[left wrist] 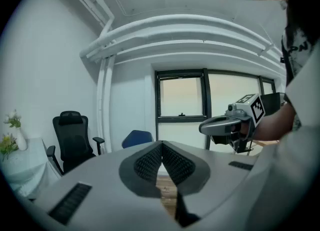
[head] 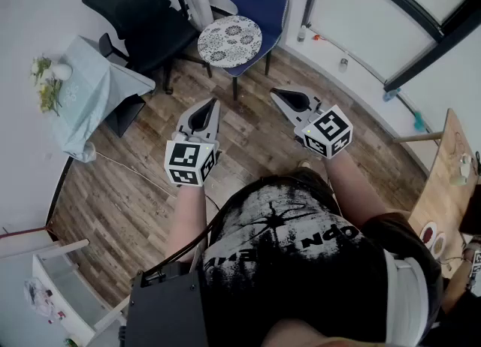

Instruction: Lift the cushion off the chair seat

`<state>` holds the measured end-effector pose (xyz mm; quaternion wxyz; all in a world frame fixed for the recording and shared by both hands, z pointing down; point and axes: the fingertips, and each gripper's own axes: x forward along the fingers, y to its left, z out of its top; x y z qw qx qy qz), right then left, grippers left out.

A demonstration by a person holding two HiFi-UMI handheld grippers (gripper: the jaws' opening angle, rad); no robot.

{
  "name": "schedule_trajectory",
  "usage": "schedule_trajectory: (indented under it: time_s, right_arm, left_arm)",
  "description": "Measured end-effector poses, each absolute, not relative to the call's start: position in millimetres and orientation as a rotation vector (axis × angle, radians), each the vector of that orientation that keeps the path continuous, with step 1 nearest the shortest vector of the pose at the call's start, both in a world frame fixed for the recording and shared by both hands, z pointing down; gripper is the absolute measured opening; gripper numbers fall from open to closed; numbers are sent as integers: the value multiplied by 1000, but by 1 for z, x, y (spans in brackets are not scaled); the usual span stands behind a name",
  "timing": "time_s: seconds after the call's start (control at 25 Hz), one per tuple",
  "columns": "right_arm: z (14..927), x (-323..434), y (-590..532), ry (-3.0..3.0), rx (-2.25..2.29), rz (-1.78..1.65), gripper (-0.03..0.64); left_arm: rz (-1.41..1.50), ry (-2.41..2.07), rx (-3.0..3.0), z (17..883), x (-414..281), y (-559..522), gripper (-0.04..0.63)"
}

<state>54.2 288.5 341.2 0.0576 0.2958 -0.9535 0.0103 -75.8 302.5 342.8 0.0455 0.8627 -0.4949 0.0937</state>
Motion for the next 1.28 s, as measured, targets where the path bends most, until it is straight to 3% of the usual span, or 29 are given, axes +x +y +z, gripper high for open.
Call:
schedule_trajectory:
  time_s: [1.28]
  right_arm:
    - [353, 57, 299, -2858, 956, 82, 18]
  left_arm:
    - [280, -1435, 2638, 365, -68, 309, 12]
